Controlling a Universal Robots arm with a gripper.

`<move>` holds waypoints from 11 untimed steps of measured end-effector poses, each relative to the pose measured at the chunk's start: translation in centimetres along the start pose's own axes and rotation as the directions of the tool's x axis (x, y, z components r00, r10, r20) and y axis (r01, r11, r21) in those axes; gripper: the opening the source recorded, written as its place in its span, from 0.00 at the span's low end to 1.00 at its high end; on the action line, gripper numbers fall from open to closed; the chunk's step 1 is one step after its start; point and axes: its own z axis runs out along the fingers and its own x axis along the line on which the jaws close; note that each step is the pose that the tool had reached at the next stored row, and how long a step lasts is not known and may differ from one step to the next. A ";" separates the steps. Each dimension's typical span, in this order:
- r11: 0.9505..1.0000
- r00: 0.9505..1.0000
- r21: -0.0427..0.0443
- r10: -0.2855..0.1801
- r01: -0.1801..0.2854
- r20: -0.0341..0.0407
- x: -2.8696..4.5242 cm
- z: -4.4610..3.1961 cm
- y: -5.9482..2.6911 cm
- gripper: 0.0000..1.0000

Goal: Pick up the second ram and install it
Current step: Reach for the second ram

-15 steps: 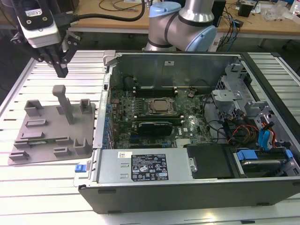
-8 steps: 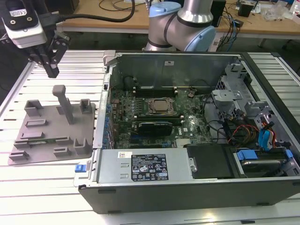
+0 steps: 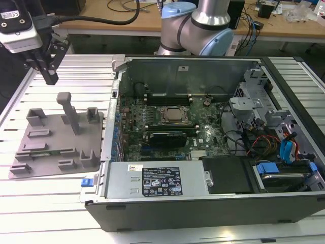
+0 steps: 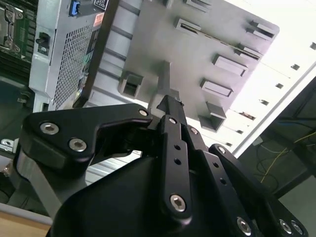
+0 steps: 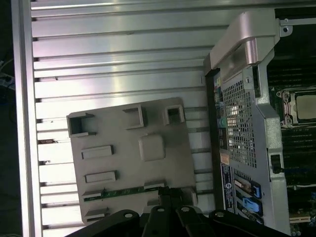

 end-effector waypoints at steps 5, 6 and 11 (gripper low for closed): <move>1.000 1.000 0.000 0.000 0.000 0.000 1.46 0.00 -0.11 0.08; 1.000 1.000 0.000 0.000 0.000 0.000 1.74 -0.01 -0.13 0.08; 1.000 1.000 0.000 0.000 0.000 0.000 2.65 0.02 -0.62 0.08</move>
